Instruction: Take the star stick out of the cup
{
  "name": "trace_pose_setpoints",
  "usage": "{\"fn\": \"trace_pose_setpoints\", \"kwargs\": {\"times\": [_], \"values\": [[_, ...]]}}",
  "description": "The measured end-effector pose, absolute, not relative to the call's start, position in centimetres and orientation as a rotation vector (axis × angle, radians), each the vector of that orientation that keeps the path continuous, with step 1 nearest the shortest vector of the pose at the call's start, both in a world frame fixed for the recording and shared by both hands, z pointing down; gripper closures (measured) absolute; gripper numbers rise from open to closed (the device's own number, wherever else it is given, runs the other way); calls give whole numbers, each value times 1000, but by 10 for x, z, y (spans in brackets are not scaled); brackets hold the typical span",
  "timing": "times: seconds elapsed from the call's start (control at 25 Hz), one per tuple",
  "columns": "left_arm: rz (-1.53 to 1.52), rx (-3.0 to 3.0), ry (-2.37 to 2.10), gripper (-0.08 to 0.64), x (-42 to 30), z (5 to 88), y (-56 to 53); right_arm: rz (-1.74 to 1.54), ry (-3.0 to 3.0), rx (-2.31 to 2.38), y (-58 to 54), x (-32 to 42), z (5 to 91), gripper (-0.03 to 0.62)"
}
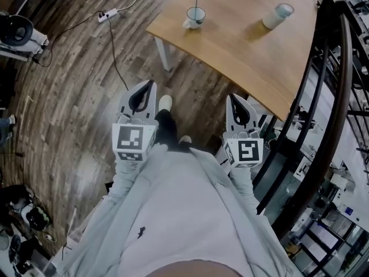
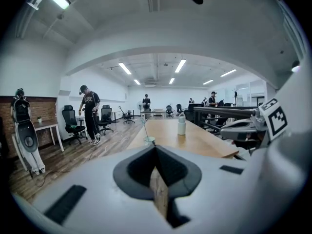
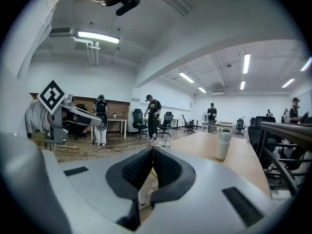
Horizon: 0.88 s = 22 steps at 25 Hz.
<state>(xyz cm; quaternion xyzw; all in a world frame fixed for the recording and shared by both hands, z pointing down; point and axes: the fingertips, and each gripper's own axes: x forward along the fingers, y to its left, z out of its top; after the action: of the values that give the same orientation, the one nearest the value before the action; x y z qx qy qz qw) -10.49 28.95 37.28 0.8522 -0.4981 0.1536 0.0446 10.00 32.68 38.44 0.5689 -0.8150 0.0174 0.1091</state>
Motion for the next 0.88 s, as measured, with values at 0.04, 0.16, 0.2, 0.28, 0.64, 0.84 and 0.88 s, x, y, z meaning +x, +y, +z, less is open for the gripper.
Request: {"fn": "trace_pose_setpoints", "kwargs": {"times": [0.04, 0.16, 0.2, 0.28, 0.64, 0.84, 0.88], "values": [[468, 2600, -1525, 540, -112, 373, 279, 53, -2401, 1669, 316, 92, 385, 575], [456, 2595, -1530, 540, -125, 372, 229, 66, -2408, 1666, 268, 76, 386, 575], [453, 2601, -1522, 540, -124, 371, 208, 70, -2406, 1670, 249, 76, 385, 575], [451, 2617, -1495, 540, -117, 369, 171, 71, -2396, 1689, 215, 80, 381, 575], [455, 2675, -1430, 540, -123, 360, 64, 81, -2332, 1788, 122, 79, 371, 575], [481, 2701, -1367, 540, -125, 370, 33, 118, -2290, 1818, 91, 78, 378, 575], [485, 2706, -1349, 540, -124, 371, 29, 119, -2284, 1820, 86, 77, 378, 575]]}}
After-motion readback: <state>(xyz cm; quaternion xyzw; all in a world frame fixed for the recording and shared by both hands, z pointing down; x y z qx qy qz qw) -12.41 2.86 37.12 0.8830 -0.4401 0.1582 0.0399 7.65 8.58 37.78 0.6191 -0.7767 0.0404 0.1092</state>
